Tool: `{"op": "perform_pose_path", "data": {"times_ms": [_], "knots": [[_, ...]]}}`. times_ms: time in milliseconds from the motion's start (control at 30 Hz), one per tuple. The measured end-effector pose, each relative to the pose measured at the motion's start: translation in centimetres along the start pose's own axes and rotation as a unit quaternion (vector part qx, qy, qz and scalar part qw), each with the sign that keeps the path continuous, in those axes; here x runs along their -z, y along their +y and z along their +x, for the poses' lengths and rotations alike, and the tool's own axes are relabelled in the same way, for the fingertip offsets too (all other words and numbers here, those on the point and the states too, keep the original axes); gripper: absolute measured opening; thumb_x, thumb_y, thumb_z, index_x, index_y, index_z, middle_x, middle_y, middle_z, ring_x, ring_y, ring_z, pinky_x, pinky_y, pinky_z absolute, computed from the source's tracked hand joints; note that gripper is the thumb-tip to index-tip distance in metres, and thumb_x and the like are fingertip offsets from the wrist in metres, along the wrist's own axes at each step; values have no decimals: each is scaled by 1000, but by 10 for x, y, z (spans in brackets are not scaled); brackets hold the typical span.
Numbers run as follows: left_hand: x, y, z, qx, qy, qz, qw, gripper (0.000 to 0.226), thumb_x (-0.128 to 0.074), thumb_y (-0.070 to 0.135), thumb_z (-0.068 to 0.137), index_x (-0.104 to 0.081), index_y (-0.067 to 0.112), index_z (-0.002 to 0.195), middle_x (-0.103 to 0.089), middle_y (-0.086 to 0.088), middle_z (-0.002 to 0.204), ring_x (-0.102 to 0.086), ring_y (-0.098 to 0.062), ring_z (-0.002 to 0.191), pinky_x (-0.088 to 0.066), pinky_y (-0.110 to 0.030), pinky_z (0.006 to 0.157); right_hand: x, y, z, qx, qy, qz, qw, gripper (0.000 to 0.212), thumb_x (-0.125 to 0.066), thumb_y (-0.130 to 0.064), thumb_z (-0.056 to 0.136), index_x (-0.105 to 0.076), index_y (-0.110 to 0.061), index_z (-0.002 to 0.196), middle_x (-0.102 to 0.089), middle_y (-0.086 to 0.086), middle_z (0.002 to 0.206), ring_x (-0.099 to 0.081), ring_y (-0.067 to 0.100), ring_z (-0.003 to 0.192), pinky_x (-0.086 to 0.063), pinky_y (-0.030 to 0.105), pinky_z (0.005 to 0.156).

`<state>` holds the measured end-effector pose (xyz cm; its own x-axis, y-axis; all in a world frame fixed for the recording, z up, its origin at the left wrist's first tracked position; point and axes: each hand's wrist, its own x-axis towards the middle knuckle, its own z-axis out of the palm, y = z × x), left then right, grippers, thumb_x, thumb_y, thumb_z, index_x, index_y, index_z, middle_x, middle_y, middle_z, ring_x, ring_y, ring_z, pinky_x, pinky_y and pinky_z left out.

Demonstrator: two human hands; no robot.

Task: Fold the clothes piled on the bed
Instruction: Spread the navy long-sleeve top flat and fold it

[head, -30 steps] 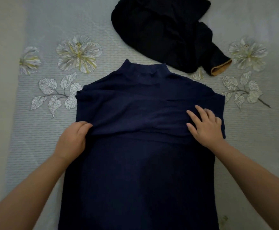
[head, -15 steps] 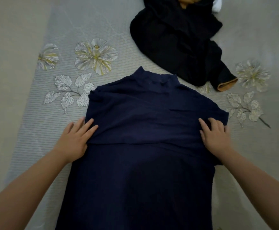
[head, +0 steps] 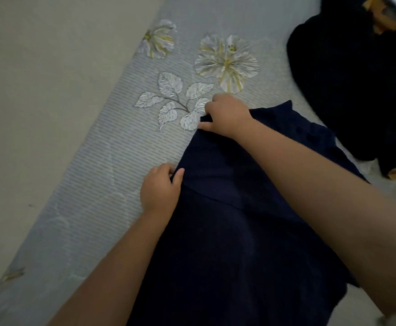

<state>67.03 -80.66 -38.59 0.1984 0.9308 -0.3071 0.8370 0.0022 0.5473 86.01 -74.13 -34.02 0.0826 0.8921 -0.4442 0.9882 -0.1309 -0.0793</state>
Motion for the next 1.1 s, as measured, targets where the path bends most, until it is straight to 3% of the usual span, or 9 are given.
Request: {"op": "perform_pose_path", "data": {"times_ms": [167, 267, 367, 500, 600, 733, 900, 1000, 1100], "knots": [[2, -6, 5, -20, -7, -20, 1000, 22, -57, 27, 89, -65, 6, 89, -62, -9, 91, -54, -23, 87, -33, -28, 68, -3, -29, 18, 27, -26, -148, 988, 27, -44, -18, 95, -56, -6, 114, -50, 11, 119, -48, 28, 110, -36, 32, 76], [3, -8, 10, -12, -34, -30, 999, 21, -54, 26, 90, -65, 8, 91, -60, -7, 91, -52, -20, 87, -36, -28, 71, -4, -33, 18, -17, -44, -137, 989, 14, -44, -6, 91, -55, -4, 82, -53, 5, 95, -53, 21, 87, -32, 30, 69], [4, -5, 12, 22, -44, -60, 997, 20, -52, 24, 91, -65, 8, 91, -53, -1, 85, -45, -13, 81, -27, -22, 64, 4, -13, 32, -175, 3, 110, 978, 31, -43, -13, 93, -39, -7, 62, -40, 0, 68, -44, 19, 76, -32, 24, 58], [6, -2, 13, 36, -31, -65, 997, 22, -46, 20, 94, -61, 5, 88, -56, -4, 82, -44, -13, 75, -20, -24, 58, 4, 7, 43, -283, 87, 440, 848, 36, -42, -20, 96, -36, -14, 62, -36, -2, 64, -37, 12, 61, -28, 19, 47], [4, -7, 13, -37, -10, 26, 999, 24, -44, 19, 94, -55, 3, 80, -53, -7, 74, -48, -22, 64, -28, -28, 58, -12, 5, 43, -247, 132, 395, 875, 41, -41, -21, 97, -30, -17, 58, -33, -4, 59, -29, 7, 53, -24, 25, 52], [2, -17, 16, -183, 85, 146, 968, 25, -40, 20, 84, -45, 8, 62, -47, -4, 48, -45, -21, 37, -29, -24, 43, -22, 0, 48, -147, 196, 202, 948, 24, -35, -23, 99, -47, -10, 81, -48, 6, 79, -43, 18, 74, -36, 29, 74], [-12, -42, 19, -259, 171, 143, 940, 15, -42, 25, 86, -45, 11, 90, -56, -7, 83, -43, -20, 79, -28, -35, 75, -40, 11, 52, -127, 201, 39, 971, 33, -29, -28, 99, -51, -6, 109, -49, 10, 119, -40, 24, 112, -22, 30, 90], [-14, -41, 22, -244, 118, 158, 950, 41, -42, 37, 83, -47, 10, 112, -50, -10, 116, -41, -26, 109, -28, -47, 95, -46, 11, 54, -159, 236, 63, 957, 49, -21, -37, 90, -54, -5, 108, -50, 10, 120, -43, 25, 111, -25, 32, 89], [-14, -36, 24, -208, 62, 197, 956, 52, -39, 41, 83, -43, 9, 123, -52, -16, 130, -34, -29, 124, -27, -58, 100, -47, 16, 46, -151, 271, 110, 944, 58, -22, -41, 85, -58, -3, 110, -54, 14, 124, -48, 29, 114, -29, 37, 94]]}}
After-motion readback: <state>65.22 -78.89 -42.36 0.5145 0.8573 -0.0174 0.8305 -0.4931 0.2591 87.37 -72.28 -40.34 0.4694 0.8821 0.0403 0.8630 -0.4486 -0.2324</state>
